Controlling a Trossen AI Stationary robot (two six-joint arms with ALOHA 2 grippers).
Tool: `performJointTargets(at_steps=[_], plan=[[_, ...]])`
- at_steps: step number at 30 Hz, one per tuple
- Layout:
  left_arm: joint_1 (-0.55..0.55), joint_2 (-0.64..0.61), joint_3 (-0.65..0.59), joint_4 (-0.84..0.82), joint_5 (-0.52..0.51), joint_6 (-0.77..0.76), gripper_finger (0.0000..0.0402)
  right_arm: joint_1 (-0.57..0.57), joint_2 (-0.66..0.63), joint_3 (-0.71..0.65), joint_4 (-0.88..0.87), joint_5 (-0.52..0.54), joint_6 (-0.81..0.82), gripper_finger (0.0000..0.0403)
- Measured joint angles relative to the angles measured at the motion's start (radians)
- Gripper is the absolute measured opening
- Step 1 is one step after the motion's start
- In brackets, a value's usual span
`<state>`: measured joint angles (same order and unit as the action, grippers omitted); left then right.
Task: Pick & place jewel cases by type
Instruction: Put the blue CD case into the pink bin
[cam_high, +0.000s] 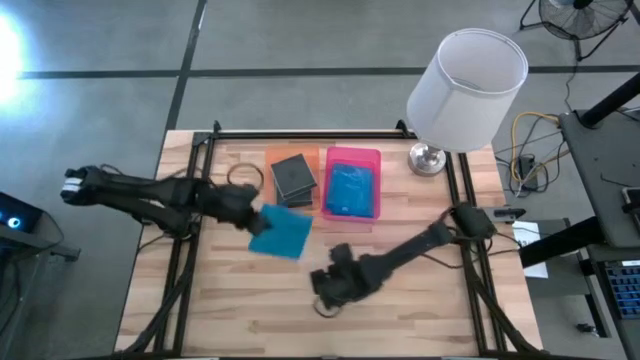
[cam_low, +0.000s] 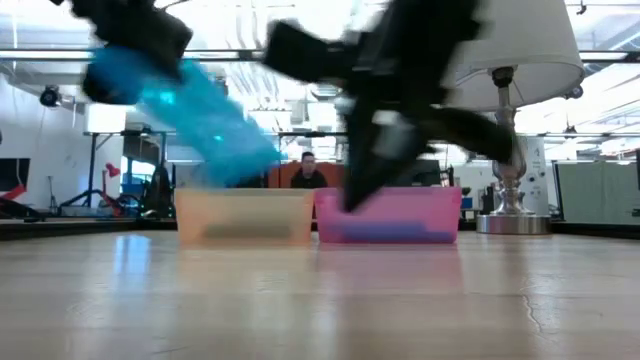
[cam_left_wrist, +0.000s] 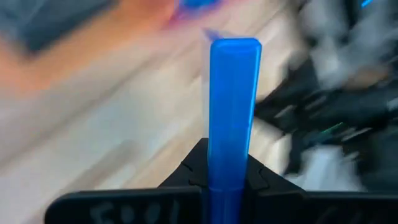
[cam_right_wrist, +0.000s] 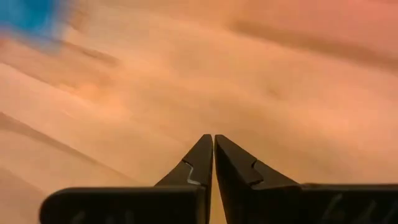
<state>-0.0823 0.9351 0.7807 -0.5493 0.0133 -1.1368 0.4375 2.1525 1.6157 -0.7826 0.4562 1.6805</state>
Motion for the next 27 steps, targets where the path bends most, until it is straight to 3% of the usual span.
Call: performJointTargets(at_steps=[3,5,7,10,12,14,16,21,24,27], plan=[[0.101,-0.016,0.0,0.167,0.043,0.044,0.0002,0.061,-0.087,-0.14,0.008,0.014,0.163,0.0013],[0.178,0.02,0.005,0.273,0.197,0.097,0.0002,0.105,-0.145,-0.222,0.016,0.015,0.246,0.0013],[0.235,0.092,0.041,0.254,0.325,0.15,0.0002,0.152,-0.202,-0.292,0.028,0.017,0.309,0.0013],[0.301,0.224,0.121,0.202,0.342,0.231,0.0002,0.204,-0.263,-0.366,0.028,0.016,0.398,0.0013],[0.344,0.316,0.198,0.219,0.419,0.308,0.0002,0.222,-0.284,-0.394,0.028,0.012,0.423,0.0013],[0.387,0.414,0.312,0.141,0.54,0.439,0.0002,0.226,-0.288,-0.406,0.032,0.011,0.412,0.0013],[0.424,0.521,0.457,-0.059,0.605,0.628,0.0002,0.225,-0.288,-0.409,0.04,0.008,0.389,0.0013],[0.495,0.782,0.912,-0.506,0.462,1.138,0.0002,0.214,-0.288,-0.409,0.057,0.006,0.394,0.0013],[0.503,0.916,1.16,-0.609,0.462,1.353,0.0003,0.205,-0.287,-0.409,0.06,0.007,0.422,0.0013],[0.519,1.039,1.344,-0.621,0.463,1.407,0.0003,0.202,-0.287,-0.41,0.06,0.007,0.472,0.0013]])
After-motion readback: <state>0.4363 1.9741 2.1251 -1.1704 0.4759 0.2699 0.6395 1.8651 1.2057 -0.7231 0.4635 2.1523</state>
